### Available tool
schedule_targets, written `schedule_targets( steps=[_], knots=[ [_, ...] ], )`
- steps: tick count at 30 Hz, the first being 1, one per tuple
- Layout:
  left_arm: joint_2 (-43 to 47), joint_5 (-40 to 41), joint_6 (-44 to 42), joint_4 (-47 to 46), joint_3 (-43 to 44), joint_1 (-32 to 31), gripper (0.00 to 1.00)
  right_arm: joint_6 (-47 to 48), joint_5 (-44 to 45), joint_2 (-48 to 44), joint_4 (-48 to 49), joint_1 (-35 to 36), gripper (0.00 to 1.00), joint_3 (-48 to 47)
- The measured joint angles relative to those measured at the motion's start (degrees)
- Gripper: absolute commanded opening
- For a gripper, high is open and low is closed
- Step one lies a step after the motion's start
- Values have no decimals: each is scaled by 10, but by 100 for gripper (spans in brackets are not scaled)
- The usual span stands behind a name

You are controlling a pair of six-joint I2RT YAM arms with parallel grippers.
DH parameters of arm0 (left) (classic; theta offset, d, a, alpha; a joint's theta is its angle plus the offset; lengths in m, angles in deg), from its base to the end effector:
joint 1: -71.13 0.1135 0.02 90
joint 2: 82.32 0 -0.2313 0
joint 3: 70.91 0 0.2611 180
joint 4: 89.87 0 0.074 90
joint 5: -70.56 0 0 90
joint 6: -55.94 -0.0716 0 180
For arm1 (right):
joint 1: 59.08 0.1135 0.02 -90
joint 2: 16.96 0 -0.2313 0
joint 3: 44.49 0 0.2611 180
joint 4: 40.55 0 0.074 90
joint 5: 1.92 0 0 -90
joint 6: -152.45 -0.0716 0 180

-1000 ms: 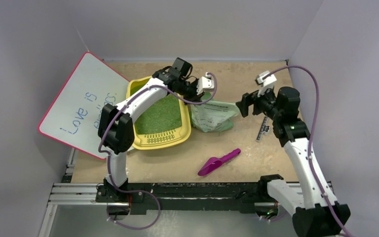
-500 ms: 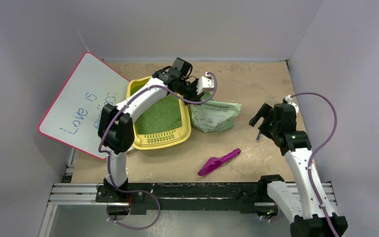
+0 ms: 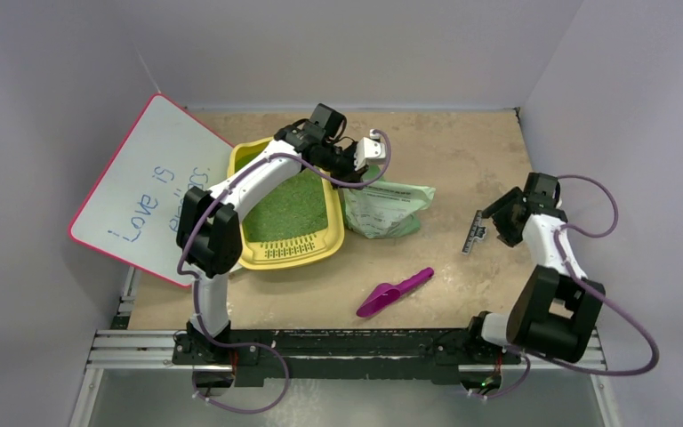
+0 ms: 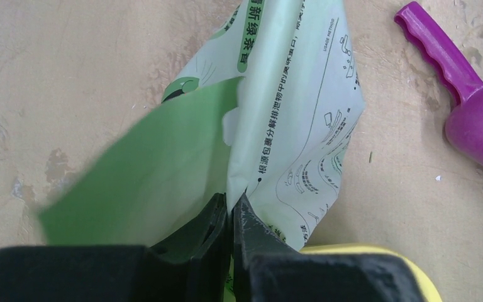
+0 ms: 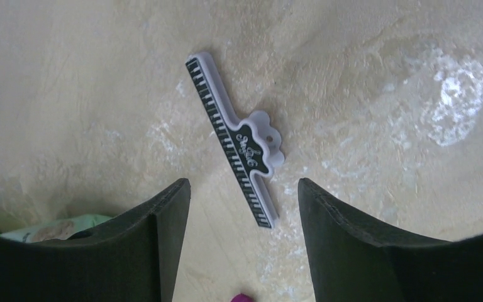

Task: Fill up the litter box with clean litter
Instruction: Pick up the clamp at the center of the board.

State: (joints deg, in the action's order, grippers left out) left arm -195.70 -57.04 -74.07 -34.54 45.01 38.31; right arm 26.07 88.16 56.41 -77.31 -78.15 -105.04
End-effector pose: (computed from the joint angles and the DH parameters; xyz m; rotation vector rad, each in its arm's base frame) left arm 0.3559 -0.2815 0.2333 1.6168 1.7367 -0.7512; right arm 0.2862 -0.0990 0.1663 1.1360 2.1601 0.1335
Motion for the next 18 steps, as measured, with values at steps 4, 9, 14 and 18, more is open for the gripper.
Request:
schedule_targets(
  steps=[4, 9, 14, 18],
  knots=[
    [0, -4, 2, -2, 0, 1, 22, 12, -37, 65, 39, -21, 62, 0],
    [-1, -10, 4, -8, 0, 2, 32, 26, -66, 120, 68, -29, 55, 0],
    [-2, -16, 5, -9, 0, 2, 37, 40, -102, 151, 93, -34, 39, -3],
    [-2, -24, 12, -14, 0, 2, 41, 51, -123, 178, 107, -35, 29, -9]
  ],
)
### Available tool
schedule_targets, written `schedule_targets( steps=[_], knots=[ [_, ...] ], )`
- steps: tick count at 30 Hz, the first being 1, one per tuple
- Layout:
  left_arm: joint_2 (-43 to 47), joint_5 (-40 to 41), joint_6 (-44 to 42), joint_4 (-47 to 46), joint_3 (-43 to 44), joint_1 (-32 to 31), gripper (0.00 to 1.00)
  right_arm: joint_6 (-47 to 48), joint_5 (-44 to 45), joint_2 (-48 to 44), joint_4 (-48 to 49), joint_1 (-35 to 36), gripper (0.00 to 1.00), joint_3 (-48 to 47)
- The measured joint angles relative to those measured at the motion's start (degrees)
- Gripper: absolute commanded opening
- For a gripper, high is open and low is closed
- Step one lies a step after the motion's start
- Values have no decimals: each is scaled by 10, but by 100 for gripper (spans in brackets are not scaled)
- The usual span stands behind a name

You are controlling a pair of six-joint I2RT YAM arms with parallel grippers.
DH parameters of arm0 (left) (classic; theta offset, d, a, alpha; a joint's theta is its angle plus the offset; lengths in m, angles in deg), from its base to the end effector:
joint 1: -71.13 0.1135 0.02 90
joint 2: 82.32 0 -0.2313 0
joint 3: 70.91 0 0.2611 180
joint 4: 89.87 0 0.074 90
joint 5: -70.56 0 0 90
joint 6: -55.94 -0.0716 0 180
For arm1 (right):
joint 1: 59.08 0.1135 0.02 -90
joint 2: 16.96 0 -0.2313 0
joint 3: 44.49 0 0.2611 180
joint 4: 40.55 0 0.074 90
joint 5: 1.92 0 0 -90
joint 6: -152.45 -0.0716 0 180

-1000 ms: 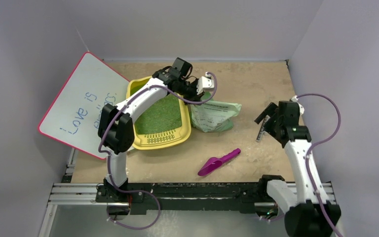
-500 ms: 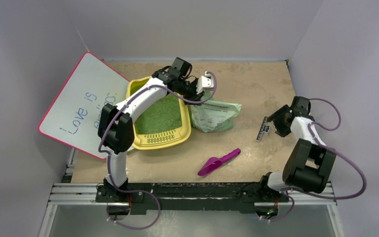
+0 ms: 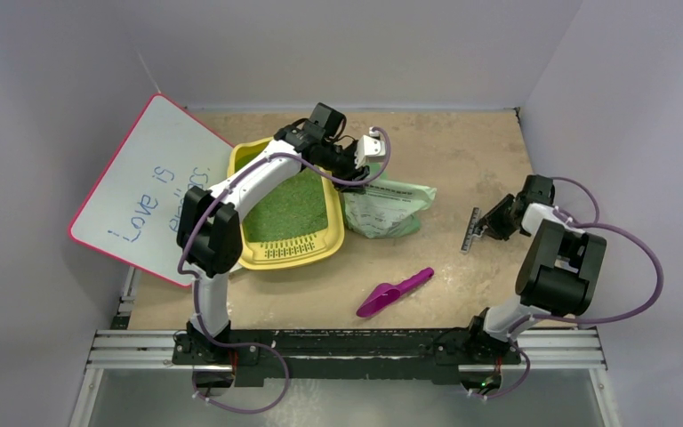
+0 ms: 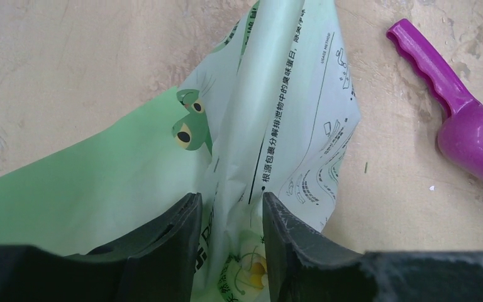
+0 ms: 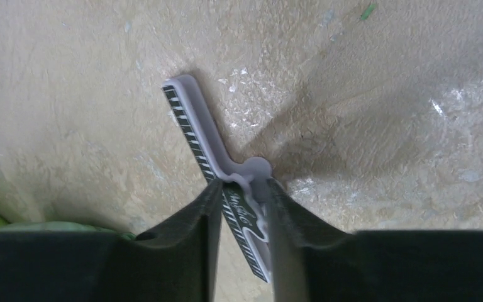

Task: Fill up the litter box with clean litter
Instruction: Pick up the clamp at the center of the board.

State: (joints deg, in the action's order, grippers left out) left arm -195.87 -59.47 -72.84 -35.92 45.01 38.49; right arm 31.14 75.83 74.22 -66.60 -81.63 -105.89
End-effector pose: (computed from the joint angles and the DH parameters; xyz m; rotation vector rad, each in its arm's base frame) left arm 0.3569 -0.2833 0.2354 1.5968 1.7158 -0.8024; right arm 0.3127 -0.1134 0.0960 1.0773 2.3060 0.3319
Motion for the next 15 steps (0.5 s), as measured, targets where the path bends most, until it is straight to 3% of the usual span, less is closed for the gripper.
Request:
schedule_targets(
  steps=[2, 4, 7, 15],
  knots=[
    [0, -3, 4, -3, 0, 0, 45, 4, -6, 2, 5, 0, 24, 0],
    [0, -6, 7, -6, 0, 0, 56, 7, -12, 3, 8, 0, 12, 0],
    [0, -9, 13, -11, 0, 0, 64, 13, -32, -3, 14, 0, 5, 0],
    [1, -13, 36, -42, -3, 0, 76, 40, -23, -25, 14, 1, 1, 0]
  ],
)
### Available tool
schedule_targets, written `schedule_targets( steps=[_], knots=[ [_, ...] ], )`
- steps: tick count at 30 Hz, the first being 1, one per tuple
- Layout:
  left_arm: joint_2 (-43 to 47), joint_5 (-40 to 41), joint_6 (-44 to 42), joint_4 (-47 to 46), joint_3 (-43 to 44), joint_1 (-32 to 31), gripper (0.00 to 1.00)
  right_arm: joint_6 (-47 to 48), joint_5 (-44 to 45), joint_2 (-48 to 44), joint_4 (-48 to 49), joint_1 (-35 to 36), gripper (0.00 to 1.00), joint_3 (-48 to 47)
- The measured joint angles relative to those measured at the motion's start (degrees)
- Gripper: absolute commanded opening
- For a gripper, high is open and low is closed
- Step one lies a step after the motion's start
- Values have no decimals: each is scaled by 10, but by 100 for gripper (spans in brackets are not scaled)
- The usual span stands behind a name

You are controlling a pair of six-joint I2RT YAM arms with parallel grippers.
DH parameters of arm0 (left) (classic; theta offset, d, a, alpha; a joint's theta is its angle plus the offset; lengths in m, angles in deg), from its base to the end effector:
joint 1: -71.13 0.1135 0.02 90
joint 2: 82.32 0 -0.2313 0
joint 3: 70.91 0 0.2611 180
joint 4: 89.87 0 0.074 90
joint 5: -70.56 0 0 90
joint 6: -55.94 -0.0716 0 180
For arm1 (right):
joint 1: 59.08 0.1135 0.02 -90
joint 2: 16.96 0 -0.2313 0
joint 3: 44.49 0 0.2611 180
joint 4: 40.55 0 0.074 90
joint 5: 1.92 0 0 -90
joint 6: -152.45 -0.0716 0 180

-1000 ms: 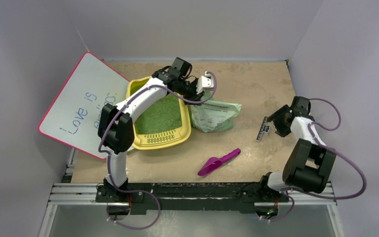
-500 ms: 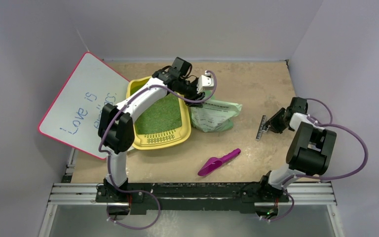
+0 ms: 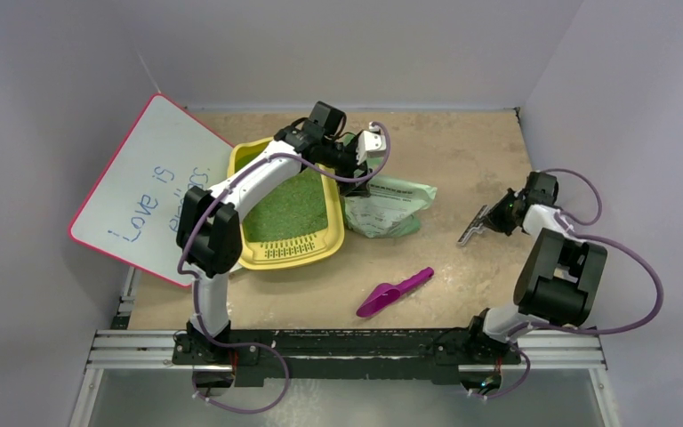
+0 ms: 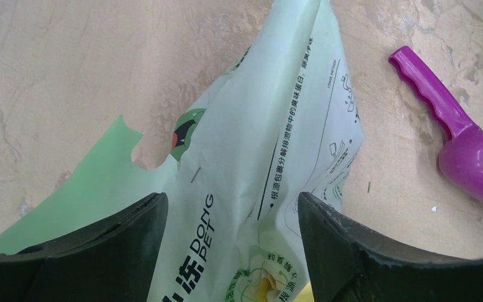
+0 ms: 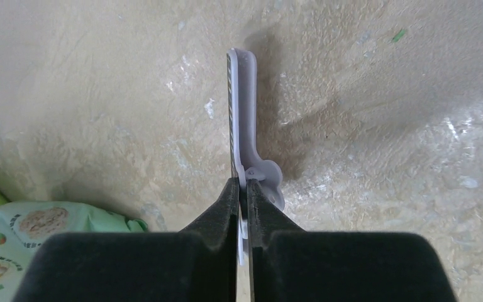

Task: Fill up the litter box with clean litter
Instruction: Pick up the clamp at the center of the board.

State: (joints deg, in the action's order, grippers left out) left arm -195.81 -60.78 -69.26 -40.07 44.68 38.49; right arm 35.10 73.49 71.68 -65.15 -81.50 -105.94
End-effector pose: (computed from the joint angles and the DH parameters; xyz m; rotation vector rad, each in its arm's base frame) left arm 0.3611 -0.2874 0.2407 1.5389 1.6957 -0.8351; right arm 0.3169 -0.1112 0.1128 0.9379 2.2816 0.3519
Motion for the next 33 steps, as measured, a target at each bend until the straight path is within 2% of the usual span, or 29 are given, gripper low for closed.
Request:
schedule_targets(
  steps=[9, 20, 27, 33],
  knots=[
    [14, 0, 33, -49, -18, 0, 81, 28, 3, -110, -7, -2, 0, 0],
    [87, 2, 147, -230, -111, 9, 85, 49, -7, -227, -16, -2, 0, -2],
    [88, -5, 172, -264, -111, 12, 86, 62, -61, -257, -21, -2, 0, -21],
    [90, -13, 218, -320, -122, 13, 87, 87, -113, -329, -20, -2, 0, -53]
  ],
)
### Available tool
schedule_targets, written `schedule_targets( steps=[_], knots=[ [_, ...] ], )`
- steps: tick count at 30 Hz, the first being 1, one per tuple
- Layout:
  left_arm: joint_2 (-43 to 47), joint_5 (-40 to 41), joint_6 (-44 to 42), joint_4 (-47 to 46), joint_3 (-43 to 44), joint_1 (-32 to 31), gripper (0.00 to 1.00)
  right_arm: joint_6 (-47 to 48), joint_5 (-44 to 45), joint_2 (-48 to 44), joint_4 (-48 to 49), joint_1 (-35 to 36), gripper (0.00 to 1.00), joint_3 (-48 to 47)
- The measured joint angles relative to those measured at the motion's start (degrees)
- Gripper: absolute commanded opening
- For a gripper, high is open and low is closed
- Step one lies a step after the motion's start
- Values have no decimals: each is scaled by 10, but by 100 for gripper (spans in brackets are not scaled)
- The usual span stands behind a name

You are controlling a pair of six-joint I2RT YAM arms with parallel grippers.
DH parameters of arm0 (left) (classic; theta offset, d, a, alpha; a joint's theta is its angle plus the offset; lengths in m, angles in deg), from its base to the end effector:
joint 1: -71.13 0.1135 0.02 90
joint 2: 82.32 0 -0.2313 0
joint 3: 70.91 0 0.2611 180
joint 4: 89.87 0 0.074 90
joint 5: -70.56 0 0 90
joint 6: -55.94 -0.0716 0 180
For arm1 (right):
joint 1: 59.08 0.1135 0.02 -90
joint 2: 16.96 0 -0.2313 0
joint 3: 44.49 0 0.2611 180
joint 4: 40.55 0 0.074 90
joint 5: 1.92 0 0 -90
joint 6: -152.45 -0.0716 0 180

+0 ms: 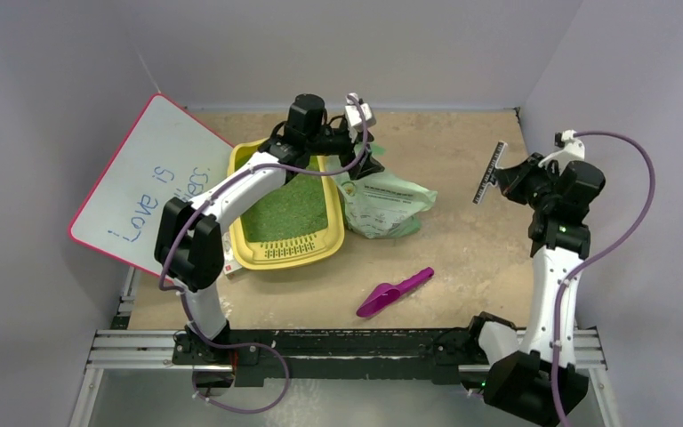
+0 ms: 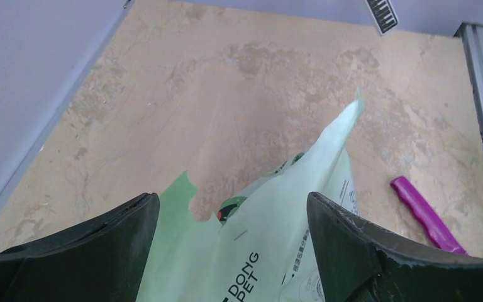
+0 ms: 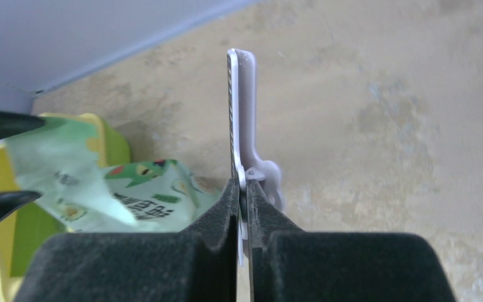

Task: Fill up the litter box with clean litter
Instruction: Pick up the clamp at the center of the board.

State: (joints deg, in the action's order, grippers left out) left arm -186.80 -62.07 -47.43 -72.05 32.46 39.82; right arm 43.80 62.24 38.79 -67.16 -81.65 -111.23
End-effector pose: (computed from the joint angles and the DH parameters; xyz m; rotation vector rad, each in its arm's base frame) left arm 0.3667 -0.2798 0.2913 1.1752 1.5090 -0.9153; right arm 0.2700 -0.0784 0.3172 0.3411 1.7989 0.3667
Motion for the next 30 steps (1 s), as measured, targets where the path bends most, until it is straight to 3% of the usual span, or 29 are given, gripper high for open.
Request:
schedule_targets(
  steps=[10, 14, 19, 24, 27, 30],
  knots=[
    [9, 37, 228, -184, -29, 3, 88, 13, -194, -35, 37, 3, 0, -31],
    [9, 41, 326, -251, -38, 4, 89, 7, -249, -29, 49, 36, 0, -31],
    [9, 43, 459, -335, -38, 5, 89, 7, -264, -25, 59, 121, 0, -31],
    [9, 40, 579, -434, -53, 3, 89, 1, -262, -14, 77, 163, 0, -31],
    [9, 43, 625, -489, -83, -2, 89, -8, -261, -11, 90, 173, 0, -31],
    [9, 47, 641, -491, -99, -15, 83, -15, -253, -6, 104, 184, 0, -31]
  ],
)
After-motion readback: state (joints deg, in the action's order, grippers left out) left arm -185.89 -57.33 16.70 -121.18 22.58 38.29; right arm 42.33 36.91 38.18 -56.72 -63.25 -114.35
